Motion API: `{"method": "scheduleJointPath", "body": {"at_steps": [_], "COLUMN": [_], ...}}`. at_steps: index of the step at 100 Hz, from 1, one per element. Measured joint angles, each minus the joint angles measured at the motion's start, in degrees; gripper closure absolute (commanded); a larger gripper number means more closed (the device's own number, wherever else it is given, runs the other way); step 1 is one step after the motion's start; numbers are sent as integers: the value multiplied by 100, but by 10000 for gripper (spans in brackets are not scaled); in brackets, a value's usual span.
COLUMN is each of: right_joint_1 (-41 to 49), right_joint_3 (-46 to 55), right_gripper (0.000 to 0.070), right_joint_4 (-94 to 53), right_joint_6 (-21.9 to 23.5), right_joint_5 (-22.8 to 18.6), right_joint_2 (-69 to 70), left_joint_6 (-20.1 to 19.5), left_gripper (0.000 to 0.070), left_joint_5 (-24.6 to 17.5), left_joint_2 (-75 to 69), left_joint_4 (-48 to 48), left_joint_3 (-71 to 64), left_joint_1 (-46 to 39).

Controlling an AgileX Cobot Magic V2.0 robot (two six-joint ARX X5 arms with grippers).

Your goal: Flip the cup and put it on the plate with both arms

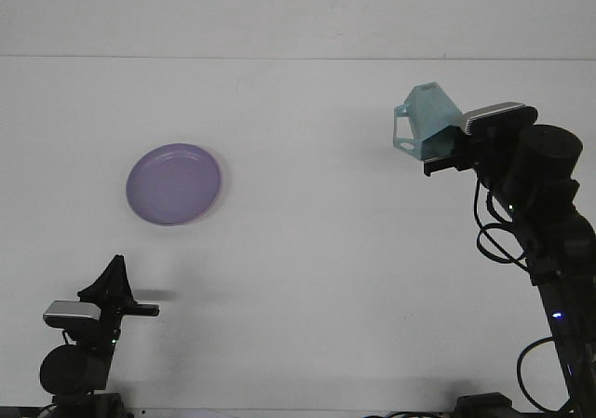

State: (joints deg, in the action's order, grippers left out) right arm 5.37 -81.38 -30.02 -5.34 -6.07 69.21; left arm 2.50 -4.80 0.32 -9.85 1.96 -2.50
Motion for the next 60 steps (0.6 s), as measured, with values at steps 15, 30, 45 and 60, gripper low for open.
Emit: {"method": "scheduleJointPath", "body": {"at_steps": [15,30,45,60], "right_joint_1": [483,1182,1816,2376], "right_joint_3": [-686,-896,-896,-896], "right_gripper": [699,699,699,700], "right_joint_4": [-1541,-2586,-3316,-3740], "right_joint_6": [157,240,328,369], "right_joint_5": [4,-20,-22,-17], "right_joint_2": [149,404,935,1661], "left_joint_6": [0,48,109,131], "left_gripper": [688,688,688,688], "left_joint_5": [0,0,0,0], "left_joint_2": [0,0,0,0], "left_joint_4": [0,-2,0,0], "left_joint_3": [0,0,0,2], "left_joint_1": [0,0,0,0]}}
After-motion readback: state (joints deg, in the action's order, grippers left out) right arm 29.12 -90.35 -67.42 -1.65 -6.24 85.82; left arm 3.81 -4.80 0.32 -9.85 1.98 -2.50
